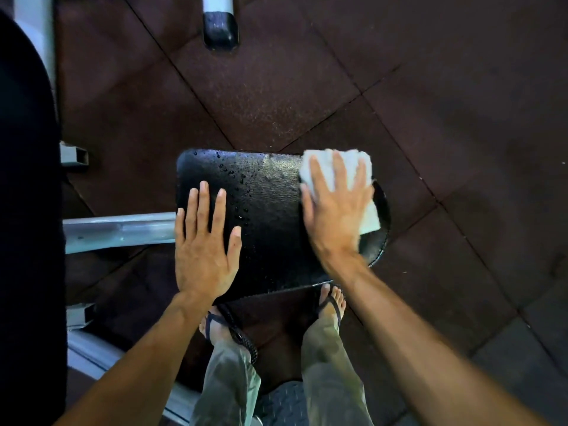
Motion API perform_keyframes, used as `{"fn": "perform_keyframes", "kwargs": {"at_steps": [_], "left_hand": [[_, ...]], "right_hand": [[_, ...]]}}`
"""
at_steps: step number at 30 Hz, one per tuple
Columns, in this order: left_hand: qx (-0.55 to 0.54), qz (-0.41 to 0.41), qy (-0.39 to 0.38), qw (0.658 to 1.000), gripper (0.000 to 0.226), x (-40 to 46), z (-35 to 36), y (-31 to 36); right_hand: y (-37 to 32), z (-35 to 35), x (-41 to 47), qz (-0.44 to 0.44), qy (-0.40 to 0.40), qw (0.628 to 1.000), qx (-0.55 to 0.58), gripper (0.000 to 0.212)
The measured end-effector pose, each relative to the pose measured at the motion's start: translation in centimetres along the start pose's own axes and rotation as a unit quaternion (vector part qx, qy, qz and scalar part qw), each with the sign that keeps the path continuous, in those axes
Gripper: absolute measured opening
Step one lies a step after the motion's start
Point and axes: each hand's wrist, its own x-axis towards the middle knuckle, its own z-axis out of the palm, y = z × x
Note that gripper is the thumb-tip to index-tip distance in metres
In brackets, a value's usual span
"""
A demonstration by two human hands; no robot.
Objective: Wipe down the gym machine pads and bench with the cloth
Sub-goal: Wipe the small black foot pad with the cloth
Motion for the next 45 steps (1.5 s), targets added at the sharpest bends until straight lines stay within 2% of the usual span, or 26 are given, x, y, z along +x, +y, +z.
{"fn": "perform_keyframes", "kwargs": {"at_steps": [2,5,9,12,15,19,21,24,28,31,34,36,38,41,45], "left_hand": [[0.000,0.002,0.005,1.000,0.064,0.0,0.0,-0.1],[0.000,0.007,0.009,1.000,0.064,0.0,0.0,-0.1],[0.003,0.014,0.004,1.000,0.063,0.0,-0.3,-0.1],[-0.016,-0.002,0.009,1.000,0.062,0.0,-0.9,0.6],[-0.067,-0.033,0.038,0.996,0.063,-0.1,-2.4,3.8],[-0.060,0.039,0.025,0.997,0.060,-1.5,-2.2,11.1],[-0.047,0.041,0.028,0.998,0.059,-2.2,-0.9,12.9],[-0.027,0.046,0.034,0.998,0.059,-3.2,0.4,11.2],[-0.030,0.081,0.034,0.996,0.059,-5.0,0.1,5.4],[-0.111,0.030,0.055,0.992,0.056,-2.4,-0.8,1.0],[-0.154,-0.014,0.113,0.981,0.049,4.8,-2.2,0.7],[-0.145,0.019,0.133,0.980,0.047,8.7,-2.7,2.9],[-0.138,0.065,0.117,0.981,0.046,9.2,-2.3,5.8],[-0.152,0.102,0.092,0.979,0.047,4.1,-0.8,8.3],[-0.130,0.175,0.050,0.975,0.051,-3.5,-0.1,4.1]], "right_hand": [[-3.9,0.5,-0.7,0.021,-0.006,1.000,0.008,0.047],[-6.0,0.1,-4.6,-0.017,-0.051,0.998,0.016,0.052],[-2.9,-1.5,-8.3,-0.080,-0.129,0.976,0.155,0.059],[1.7,-2.9,-7.9,-0.059,-0.141,0.962,0.228,0.059],[6.3,-3.0,-4.8,-0.016,-0.113,0.976,0.187,0.057],[7.1,-1.1,-3.3,-0.055,-0.130,0.987,0.081,0.056],[6.6,-0.4,-3.7,-0.050,-0.114,0.991,0.041,0.056],[6.7,0.0,-3.8,-0.038,-0.096,0.994,0.039,0.055],[6.7,0.1,-4.0,-0.036,-0.083,0.995,0.040,0.055],[6.3,0.1,-4.1,-0.026,-0.078,0.996,0.026,0.056],[6.3,0.3,-4.2,-0.028,-0.075,0.997,0.021,0.056],[6.4,0.4,-4.2,-0.028,-0.073,0.997,0.026,0.056],[6.6,0.4,-4.2,-0.029,-0.067,0.997,0.028,0.056],[6.8,0.3,-4.1,-0.035,-0.069,0.996,0.042,0.056],[6.8,0.2,-4.1,-0.035,-0.069,0.996,0.042,0.056]]}}
